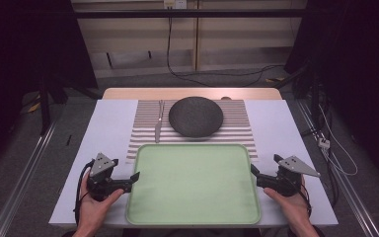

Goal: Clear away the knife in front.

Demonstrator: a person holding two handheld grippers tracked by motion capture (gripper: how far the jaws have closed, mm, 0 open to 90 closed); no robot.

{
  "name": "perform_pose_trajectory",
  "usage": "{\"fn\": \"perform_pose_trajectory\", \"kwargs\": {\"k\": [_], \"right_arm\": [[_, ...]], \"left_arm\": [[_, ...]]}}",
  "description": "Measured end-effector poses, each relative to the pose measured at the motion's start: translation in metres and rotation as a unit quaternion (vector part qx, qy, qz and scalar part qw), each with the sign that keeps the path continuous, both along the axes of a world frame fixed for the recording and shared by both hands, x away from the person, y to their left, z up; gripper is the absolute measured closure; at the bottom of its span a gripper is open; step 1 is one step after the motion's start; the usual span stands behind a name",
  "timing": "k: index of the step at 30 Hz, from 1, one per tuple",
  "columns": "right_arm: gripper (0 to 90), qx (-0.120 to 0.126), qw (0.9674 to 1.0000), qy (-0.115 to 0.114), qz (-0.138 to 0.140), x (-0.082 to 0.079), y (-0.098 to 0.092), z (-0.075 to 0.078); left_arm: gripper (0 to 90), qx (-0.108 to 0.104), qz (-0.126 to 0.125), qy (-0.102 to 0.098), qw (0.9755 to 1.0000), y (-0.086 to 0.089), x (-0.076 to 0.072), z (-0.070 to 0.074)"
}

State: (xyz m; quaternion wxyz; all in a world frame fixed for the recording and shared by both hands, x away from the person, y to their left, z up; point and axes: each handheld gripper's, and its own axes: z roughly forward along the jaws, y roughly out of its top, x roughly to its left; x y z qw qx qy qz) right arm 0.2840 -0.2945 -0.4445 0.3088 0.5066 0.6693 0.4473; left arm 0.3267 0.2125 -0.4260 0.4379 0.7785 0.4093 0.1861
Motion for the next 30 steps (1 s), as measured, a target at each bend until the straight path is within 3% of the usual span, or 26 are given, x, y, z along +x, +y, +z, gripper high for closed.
{"fn": "perform_pose_trajectory", "kwargs": {"k": [5,10,13,18,25,30], "right_arm": [[7.4,-0.003,1.0000,0.001,0.000,0.000,0.000,0.000],[6.8,-0.002,1.0000,0.003,-0.002,0.000,0.000,0.000],[6.9,-0.002,1.0000,0.004,-0.001,0.000,0.000,0.000],[7.3,0.000,1.0000,0.003,0.001,0.000,-0.001,0.000],[7.2,0.000,1.0000,0.005,0.003,0.001,-0.001,0.000],[7.4,0.000,1.0000,0.006,0.006,0.002,0.000,0.001]], "left_arm": [[9.8,0.011,0.004,0.000,0.9999,-0.001,0.001,0.001],[9.8,0.008,0.003,0.002,1.0000,-0.002,0.006,0.002],[9.3,0.004,0.004,0.009,0.9999,-0.003,0.012,0.005],[8.9,0.003,0.008,0.004,1.0000,-0.006,0.021,0.011],[8.8,0.019,0.010,0.008,0.9997,-0.008,0.038,0.012],[10.7,0.019,0.013,0.011,0.9997,-0.009,0.050,0.014]]}}
